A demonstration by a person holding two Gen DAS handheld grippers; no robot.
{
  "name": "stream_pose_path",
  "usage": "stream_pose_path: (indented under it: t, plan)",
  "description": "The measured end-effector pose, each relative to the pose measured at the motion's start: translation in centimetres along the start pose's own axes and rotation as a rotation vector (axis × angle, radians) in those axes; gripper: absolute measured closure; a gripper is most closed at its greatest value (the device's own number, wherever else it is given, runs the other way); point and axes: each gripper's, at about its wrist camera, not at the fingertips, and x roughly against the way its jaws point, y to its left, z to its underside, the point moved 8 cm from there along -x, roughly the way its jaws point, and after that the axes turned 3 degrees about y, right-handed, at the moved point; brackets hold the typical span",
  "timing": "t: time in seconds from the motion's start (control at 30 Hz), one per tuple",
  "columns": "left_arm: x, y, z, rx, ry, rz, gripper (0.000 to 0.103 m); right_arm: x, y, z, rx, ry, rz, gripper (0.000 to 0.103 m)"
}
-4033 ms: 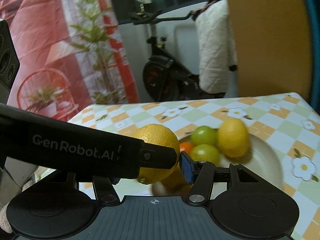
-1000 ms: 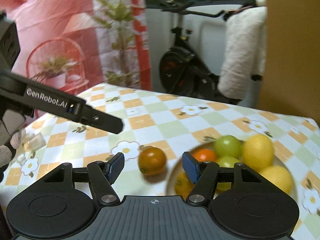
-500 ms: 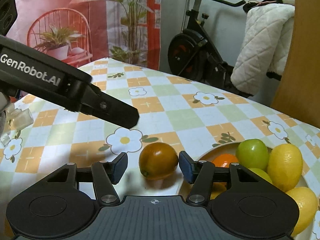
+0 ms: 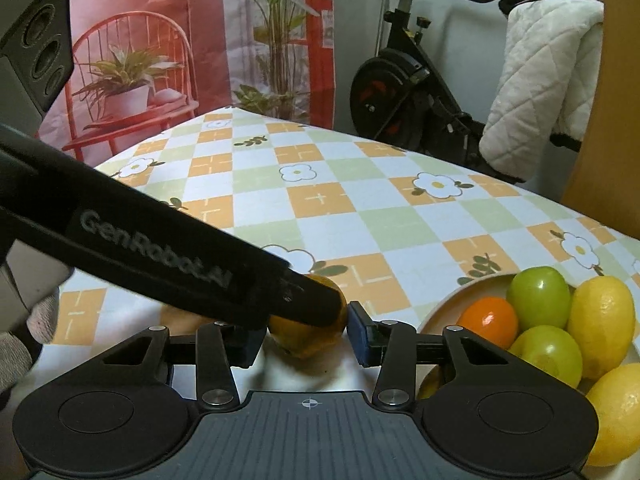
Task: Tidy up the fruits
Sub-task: 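Move the left tool to the dark orange fruit and close on it, then lift the dark orange fruit with the left tool and carry it over the plate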
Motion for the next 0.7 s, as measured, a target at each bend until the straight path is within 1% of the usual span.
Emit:
stream_pose_path:
  t: [0.1, 0.13, 0.17, 0.4, 0.53, 0.7]
  plan:
    - [-0.1, 0.2, 0.3, 0.005, 0.004, 0.003, 0.048, -0.1, 0.2, 0.1, -0.003, 0.004, -0.006, 0.063]
    - [-0.1, 0.2, 0.4, 0.008, 0.003, 0.005, 0.056, -0.1, 0.2, 0.2, -0.008, 0.005, -0.007, 0.064]
    - [0.0, 0.2, 0.5, 0.012, 0.001, 0.018, 0.057, -0.1, 0.2, 0.2, -0.016, 0.006, -0.015, 0.064]
    - [0.9, -0.6, 1.4, -0.009, -0.011, 0.014, 0.057, 0.9, 0.5, 0.9, -0.07, -0.012, -0.03, 0.064]
    - [1.8, -1.6, 1.4, -0.02, -0.026, 0.026, 0.057, 2.5, 0.1, 1.0, -0.113, -0.052, -0.032, 0.064]
    - [2.7, -3.8, 1.2, -0.068, -0.046, 0.028, 0.057, 4.8, -0.5, 1.0, -0.137, -0.104, -0.016, 0.064]
